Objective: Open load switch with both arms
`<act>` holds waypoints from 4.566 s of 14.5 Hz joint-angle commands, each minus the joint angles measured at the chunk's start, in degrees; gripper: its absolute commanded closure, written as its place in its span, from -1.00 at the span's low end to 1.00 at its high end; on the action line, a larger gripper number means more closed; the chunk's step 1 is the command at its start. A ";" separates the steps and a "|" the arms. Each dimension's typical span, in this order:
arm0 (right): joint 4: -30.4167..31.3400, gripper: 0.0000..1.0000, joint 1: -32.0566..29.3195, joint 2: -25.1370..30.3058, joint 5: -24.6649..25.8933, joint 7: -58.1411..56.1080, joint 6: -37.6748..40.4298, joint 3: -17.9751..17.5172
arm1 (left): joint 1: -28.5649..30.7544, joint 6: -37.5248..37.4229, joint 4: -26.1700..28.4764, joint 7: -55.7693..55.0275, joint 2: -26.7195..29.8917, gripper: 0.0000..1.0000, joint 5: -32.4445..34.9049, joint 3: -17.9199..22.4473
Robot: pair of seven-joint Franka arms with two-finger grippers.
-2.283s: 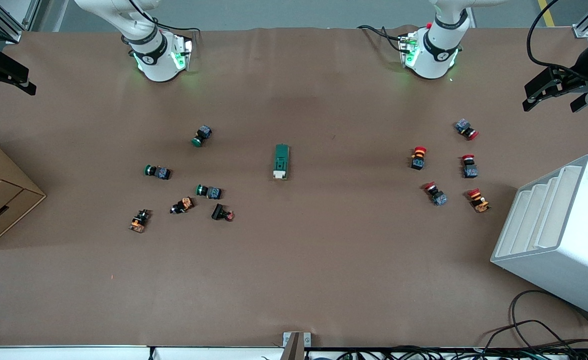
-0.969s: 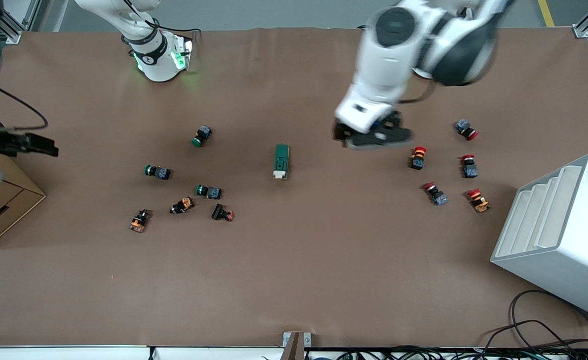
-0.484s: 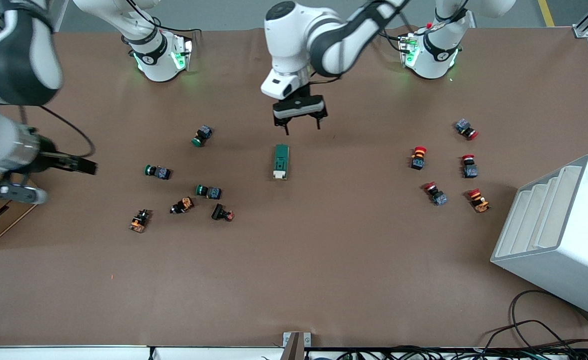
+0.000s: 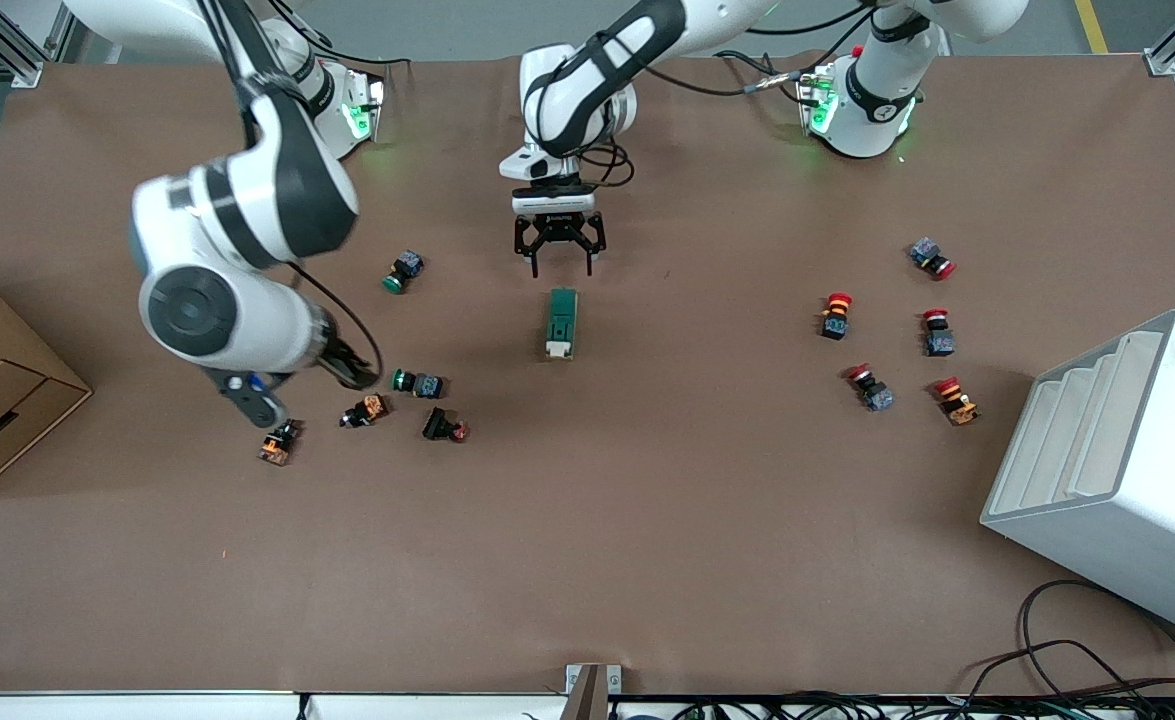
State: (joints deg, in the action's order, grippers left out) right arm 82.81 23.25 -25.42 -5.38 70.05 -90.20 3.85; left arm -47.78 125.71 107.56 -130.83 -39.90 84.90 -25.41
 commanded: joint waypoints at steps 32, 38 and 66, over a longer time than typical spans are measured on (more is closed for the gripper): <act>-10.39 -1.00 20.08 -24.76 -10.26 43.86 -8.95 -0.69 | -2.84 -12.51 2.47 -22.80 -8.09 -0.97 24.61 0.71; -10.48 -1.00 20.08 -24.15 -10.26 43.77 -5.53 -0.95 | -2.67 -12.51 2.47 -22.80 -8.00 -0.97 24.61 0.71; -6.97 -1.00 21.14 -23.09 -12.99 44.03 -1.38 -4.29 | -2.58 -12.51 1.77 -23.42 -8.00 -0.97 24.79 0.80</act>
State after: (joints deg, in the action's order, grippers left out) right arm 72.84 43.74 -49.63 -16.99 113.39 -91.22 -0.01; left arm -50.06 113.06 110.39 -153.22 -46.94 108.83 -25.02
